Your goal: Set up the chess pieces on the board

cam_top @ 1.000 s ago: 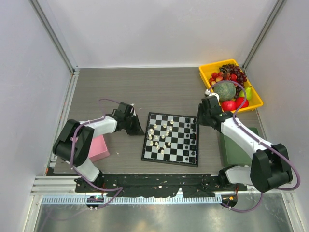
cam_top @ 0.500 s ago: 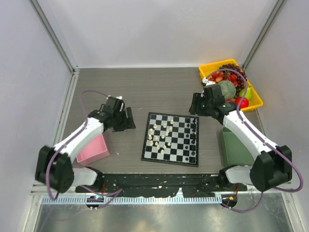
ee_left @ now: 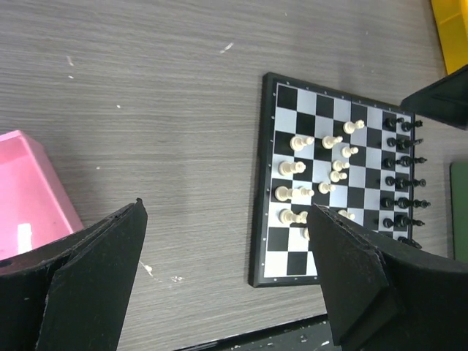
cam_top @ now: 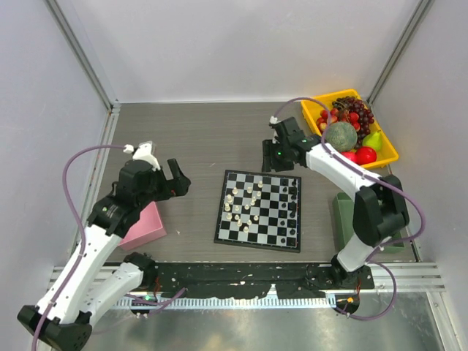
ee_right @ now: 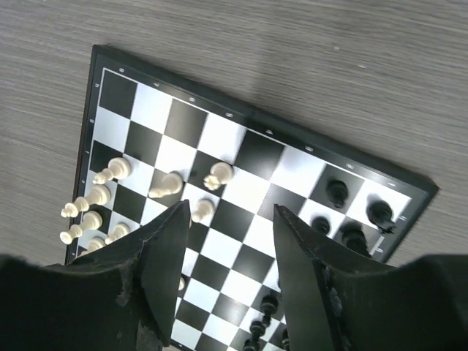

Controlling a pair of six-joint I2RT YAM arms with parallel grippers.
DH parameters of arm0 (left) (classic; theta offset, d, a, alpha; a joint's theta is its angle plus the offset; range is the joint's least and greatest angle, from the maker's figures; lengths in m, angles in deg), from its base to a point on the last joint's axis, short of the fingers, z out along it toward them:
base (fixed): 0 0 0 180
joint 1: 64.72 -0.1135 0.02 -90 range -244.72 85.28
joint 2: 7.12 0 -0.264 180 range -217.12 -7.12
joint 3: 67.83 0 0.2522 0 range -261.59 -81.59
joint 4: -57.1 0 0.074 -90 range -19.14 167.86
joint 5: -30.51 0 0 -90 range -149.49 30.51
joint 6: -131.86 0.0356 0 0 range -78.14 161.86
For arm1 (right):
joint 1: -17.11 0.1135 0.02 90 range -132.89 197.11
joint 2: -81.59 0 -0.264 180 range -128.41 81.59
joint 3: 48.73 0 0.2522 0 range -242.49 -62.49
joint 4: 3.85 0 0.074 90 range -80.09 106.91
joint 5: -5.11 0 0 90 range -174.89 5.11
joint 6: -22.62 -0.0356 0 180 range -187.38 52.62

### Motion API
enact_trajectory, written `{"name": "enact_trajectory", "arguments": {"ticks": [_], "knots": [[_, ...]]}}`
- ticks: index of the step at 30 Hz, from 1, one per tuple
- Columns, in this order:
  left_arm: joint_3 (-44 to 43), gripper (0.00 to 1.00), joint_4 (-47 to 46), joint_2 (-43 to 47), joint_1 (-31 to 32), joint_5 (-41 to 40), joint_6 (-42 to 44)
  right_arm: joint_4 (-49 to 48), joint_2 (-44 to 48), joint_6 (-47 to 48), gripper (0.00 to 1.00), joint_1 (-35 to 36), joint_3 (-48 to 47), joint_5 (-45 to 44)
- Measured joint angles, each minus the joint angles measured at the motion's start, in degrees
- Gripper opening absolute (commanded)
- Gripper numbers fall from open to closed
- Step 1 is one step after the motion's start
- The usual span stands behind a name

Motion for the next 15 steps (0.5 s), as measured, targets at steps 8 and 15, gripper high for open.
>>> {"name": "enact_trajectory", "arguments": {"ticks": [8,15], "knots": [[0.07,0.99,2.64,6.19,0.0,-6.86,2.64,2.4,-8.2,-0.59,0.49,6.69,-6.58,-3.76],[-3.08,0.99,4.48,3.87,0.0,-11.04,6.43,4.48,-12.22,-2.38,0.45,7.08,-8.63,-6.19]]}}
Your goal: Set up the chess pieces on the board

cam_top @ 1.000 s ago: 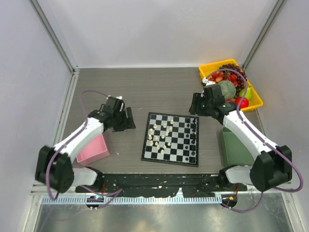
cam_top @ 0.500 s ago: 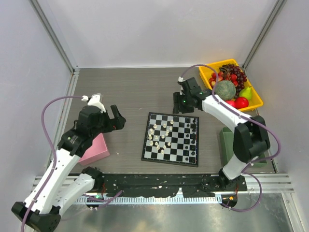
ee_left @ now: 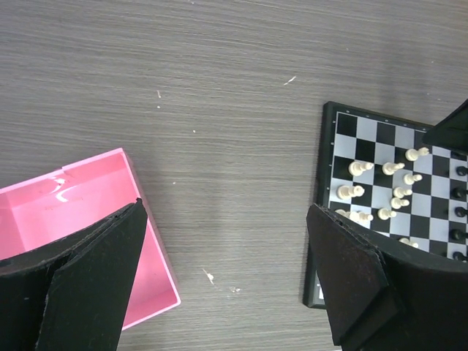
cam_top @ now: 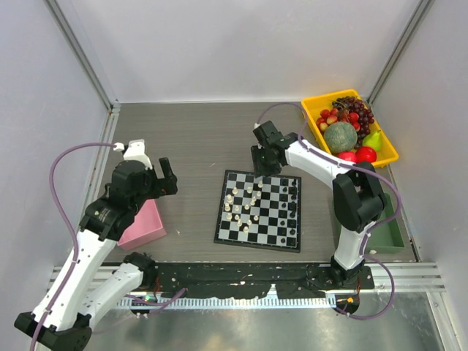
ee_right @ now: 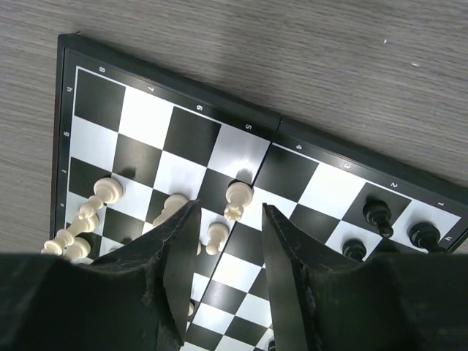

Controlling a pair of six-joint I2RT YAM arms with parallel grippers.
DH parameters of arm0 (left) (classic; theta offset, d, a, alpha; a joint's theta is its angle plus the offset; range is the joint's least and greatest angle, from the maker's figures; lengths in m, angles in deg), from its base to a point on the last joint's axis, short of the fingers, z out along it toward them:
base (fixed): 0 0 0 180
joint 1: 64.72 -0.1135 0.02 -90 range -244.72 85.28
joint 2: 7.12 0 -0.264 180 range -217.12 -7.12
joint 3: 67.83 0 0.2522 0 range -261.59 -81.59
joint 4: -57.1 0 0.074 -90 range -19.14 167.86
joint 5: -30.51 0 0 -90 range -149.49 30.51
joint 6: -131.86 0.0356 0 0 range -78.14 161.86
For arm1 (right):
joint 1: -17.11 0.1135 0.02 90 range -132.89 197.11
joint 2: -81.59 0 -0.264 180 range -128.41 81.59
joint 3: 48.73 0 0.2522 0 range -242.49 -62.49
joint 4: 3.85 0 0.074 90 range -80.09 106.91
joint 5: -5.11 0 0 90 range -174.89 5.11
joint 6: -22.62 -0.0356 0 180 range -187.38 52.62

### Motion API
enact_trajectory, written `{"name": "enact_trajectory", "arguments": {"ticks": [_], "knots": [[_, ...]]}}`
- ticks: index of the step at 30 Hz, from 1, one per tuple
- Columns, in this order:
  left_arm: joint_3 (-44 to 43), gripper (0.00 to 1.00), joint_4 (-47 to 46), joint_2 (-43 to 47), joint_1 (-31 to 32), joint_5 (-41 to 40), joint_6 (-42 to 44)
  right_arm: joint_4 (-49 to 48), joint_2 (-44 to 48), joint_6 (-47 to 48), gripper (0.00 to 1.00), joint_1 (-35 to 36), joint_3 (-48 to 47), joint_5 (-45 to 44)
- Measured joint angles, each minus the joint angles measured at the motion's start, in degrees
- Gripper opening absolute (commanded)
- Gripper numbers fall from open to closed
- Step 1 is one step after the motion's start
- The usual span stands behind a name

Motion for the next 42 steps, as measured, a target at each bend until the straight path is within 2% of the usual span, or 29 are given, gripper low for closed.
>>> {"name": "enact_trajectory", "arguments": {"ticks": [5,25,28,29,34,42], "knots": [[-0.37,1.0,0.37,-1.31,0.0,-1.38,1.64,0.63,-0.98,-0.94,0.4,0.04,-0.74,-0.33],[-1.57,0.99,1.57,-3.52,0.0,-3.91,3.82,2.12,-3.72,-2.19,0.36,0.92,-1.25,-0.52],[-1.57,1.0,1.62,-3.54,-0.02,-3.93,3.8,2.6,-4.0,-2.16,0.33,0.92,-1.25,-0.79],[-1.57,1.0,1.64,-3.54,0.0,-3.93,3.8,2.73,-4.02,-2.16,0.28,0.92,-1.25,-0.81],[-1.6,1.0,2.14,-3.54,0.0,-3.93,3.8,2.99,-4.09,-2.14,0.15,0.92,-1.25,-0.92],[-1.6,1.0,2.91,-3.54,-0.02,-4.11,3.76,4.07,-4.13,-1.84,0.14,1.44,-3.93,-1.01]]}}
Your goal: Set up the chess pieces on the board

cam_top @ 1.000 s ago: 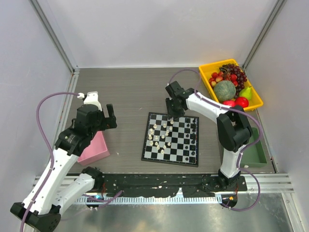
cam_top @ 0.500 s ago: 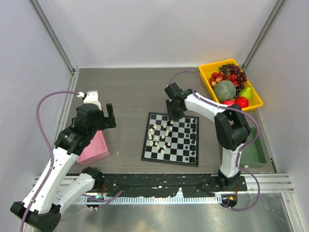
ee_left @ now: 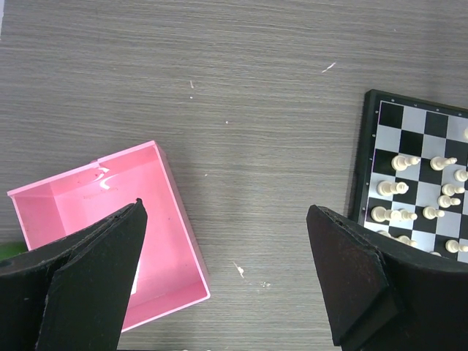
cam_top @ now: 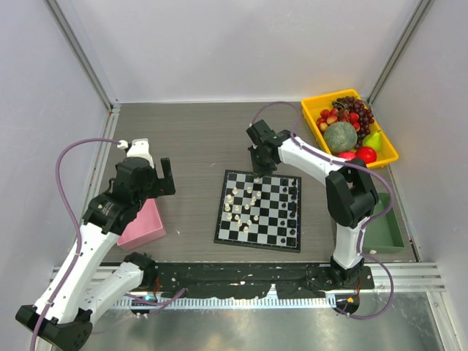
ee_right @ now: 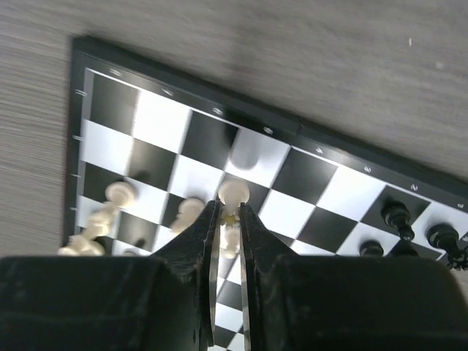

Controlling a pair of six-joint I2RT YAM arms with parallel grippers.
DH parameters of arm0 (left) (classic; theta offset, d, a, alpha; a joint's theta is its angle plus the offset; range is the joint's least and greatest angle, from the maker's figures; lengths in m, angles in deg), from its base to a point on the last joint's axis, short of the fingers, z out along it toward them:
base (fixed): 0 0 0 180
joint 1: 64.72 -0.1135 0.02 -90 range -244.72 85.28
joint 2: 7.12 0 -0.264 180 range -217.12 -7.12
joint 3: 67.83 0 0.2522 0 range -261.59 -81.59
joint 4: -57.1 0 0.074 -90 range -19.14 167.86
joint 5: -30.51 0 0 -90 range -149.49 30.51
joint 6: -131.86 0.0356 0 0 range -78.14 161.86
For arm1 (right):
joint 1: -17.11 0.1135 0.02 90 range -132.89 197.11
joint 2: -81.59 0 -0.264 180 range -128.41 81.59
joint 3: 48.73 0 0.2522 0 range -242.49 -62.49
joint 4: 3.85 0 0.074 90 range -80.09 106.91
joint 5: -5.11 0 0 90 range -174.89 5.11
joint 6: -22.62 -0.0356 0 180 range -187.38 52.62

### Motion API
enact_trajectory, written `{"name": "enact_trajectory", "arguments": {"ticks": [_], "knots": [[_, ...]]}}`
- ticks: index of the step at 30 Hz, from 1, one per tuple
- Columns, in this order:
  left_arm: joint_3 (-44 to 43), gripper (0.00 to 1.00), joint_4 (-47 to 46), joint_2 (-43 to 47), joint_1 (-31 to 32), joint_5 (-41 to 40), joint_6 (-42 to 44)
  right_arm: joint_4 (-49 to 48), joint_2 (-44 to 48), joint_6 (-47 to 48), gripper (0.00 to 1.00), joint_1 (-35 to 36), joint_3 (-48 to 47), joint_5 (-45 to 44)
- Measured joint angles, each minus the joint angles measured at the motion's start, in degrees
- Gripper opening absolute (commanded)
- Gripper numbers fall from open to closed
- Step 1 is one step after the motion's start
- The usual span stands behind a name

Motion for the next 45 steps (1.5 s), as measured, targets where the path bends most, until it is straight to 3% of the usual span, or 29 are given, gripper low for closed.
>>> {"name": "enact_trajectory", "arguments": {"ticks": [10,18,45], "knots": [[-0.7,1.0,1.27,0.15,0.0,-0.63,-0.22,0.59,-6.64,0.57,0.14,3.43,-14.8,0.04],[-0.72,0.99,1.49,0.98,0.0,-0.9,-0.31,1.49,-13.94,1.11,0.15,5.66,-20.37,-0.42],[-0.72,1.0,1.79,0.63,-0.44,-1.62,-0.44,3.87,-17.88,2.54,0.2,7.04,-23.98,-0.76]]}}
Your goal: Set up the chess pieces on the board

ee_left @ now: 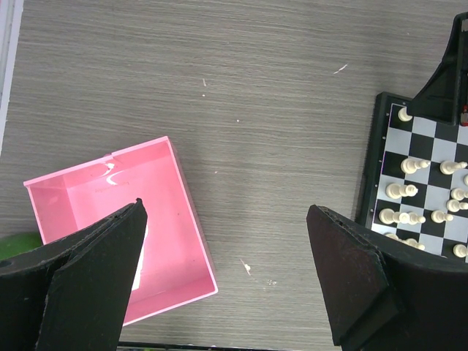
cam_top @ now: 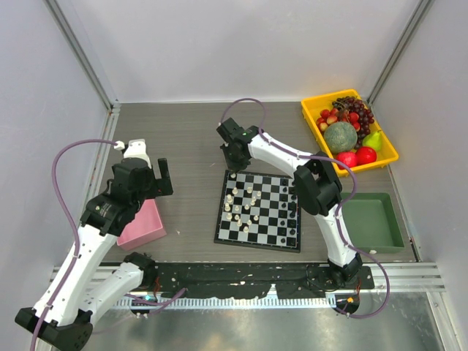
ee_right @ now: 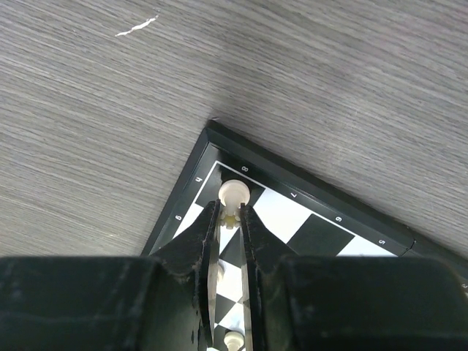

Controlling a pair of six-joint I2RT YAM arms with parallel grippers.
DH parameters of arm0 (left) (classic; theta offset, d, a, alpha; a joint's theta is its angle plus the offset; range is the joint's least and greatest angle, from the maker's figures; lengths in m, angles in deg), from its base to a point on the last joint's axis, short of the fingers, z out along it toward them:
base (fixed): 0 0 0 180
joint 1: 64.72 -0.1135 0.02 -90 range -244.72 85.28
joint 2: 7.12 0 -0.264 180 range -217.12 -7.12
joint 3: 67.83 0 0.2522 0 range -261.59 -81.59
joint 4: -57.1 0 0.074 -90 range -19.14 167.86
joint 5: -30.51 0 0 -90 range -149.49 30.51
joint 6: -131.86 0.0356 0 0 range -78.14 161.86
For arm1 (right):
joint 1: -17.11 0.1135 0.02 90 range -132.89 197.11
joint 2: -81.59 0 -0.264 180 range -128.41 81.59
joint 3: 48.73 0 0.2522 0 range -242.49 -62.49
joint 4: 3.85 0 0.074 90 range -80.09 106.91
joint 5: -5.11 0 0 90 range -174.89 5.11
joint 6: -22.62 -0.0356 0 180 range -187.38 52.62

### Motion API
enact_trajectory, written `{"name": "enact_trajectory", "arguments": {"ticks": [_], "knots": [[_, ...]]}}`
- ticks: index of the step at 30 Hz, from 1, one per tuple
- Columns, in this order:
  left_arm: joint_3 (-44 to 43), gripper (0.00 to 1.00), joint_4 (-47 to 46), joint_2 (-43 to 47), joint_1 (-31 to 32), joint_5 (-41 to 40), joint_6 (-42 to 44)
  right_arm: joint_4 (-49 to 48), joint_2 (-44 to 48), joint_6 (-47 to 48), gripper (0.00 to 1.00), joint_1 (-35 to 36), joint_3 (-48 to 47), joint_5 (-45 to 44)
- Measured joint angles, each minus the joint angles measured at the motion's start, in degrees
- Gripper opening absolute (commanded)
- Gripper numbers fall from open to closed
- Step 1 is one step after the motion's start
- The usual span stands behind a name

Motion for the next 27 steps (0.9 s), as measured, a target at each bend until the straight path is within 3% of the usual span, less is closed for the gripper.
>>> {"name": "enact_trajectory", "arguments": {"ticks": [17,22,27], "knots": [[0.0,1.0,0.66,0.0,-0.26,0.02,-0.04,0.24,-0.46,0.22,0.25,0.0,-0.66,1.14],[0.0,1.0,0.74,-0.15,-0.31,0.04,-0.13,0.31,-0.46,0.24,0.39,0.04,-0.66,1.51],[0.0,1.0,0.9,-0.28,-0.31,0.04,-0.68,0.39,-0.46,0.37,0.45,0.07,-0.66,3.02]]}}
